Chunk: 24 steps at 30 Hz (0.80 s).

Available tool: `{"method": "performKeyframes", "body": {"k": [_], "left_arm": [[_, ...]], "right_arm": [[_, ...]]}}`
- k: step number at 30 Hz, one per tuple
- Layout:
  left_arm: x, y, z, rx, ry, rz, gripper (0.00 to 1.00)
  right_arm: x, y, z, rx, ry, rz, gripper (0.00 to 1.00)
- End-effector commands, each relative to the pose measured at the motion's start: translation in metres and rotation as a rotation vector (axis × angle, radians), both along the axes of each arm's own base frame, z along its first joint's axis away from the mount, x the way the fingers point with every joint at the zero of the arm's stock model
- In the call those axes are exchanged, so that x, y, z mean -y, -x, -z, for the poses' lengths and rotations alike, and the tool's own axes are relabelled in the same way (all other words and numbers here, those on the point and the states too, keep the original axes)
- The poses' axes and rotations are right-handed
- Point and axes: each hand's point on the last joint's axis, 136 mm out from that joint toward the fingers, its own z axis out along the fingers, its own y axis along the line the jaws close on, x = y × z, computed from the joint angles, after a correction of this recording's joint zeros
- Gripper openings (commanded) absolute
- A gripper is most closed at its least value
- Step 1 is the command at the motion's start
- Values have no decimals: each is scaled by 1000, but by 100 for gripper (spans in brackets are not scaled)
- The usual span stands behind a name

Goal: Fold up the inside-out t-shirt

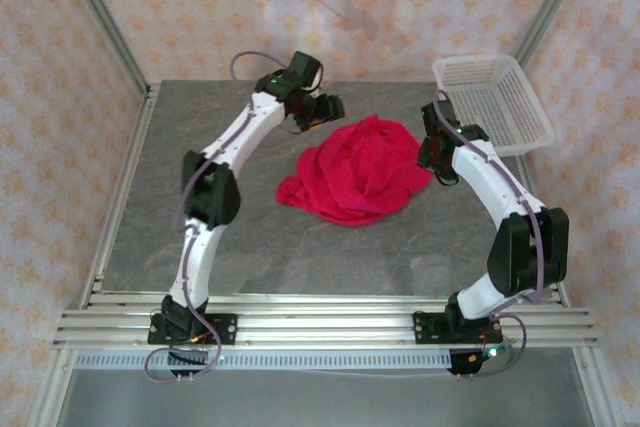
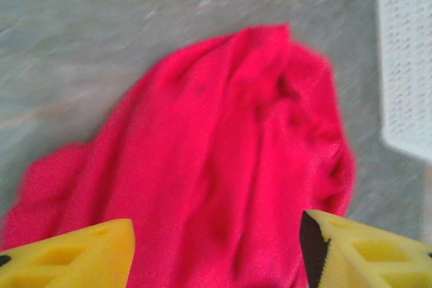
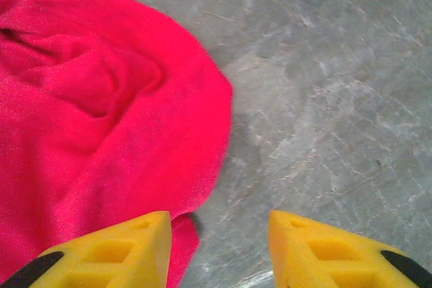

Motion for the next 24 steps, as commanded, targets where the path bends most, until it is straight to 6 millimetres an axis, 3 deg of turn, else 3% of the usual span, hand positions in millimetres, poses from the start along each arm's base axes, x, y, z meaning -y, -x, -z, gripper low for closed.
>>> {"method": "performKeyframes", "body": {"k": [1, 2, 4, 9, 13, 17, 19, 21, 22, 24], "left_arm": [[-41, 36, -27, 113, -98, -8, 63], [-49, 47, -24, 106, -102, -15, 61], [-63, 67, 3, 53, -124, -18, 60], [-76, 97, 66, -64, -139, -19, 62], [-66, 96, 100, -130, -104, -6, 63], [-58, 87, 129, -179, -92, -9, 59], [-54, 80, 133, -182, -89, -7, 50], [-56, 70, 127, -170, -100, -20, 29], [-59, 65, 121, -164, -104, -32, 21], [-71, 50, 102, -135, -119, -53, 3]], "right_arm": [[-36, -14, -25, 89, -39, -83, 43], [-47, -21, -23, 102, -69, -107, 44], [-71, -36, -14, 109, -158, -163, 44], [-97, -78, 20, 60, -183, -235, 47], [-113, -106, 46, -5, -195, -273, 51], [-129, -121, 72, -69, -247, -275, 51], [-130, -126, 78, -81, -252, -260, 39], [-129, -131, 72, -70, -246, -251, 7], [-128, -133, 65, -57, -242, -249, 0], [-125, -139, 39, -12, -234, -251, 0]]}}
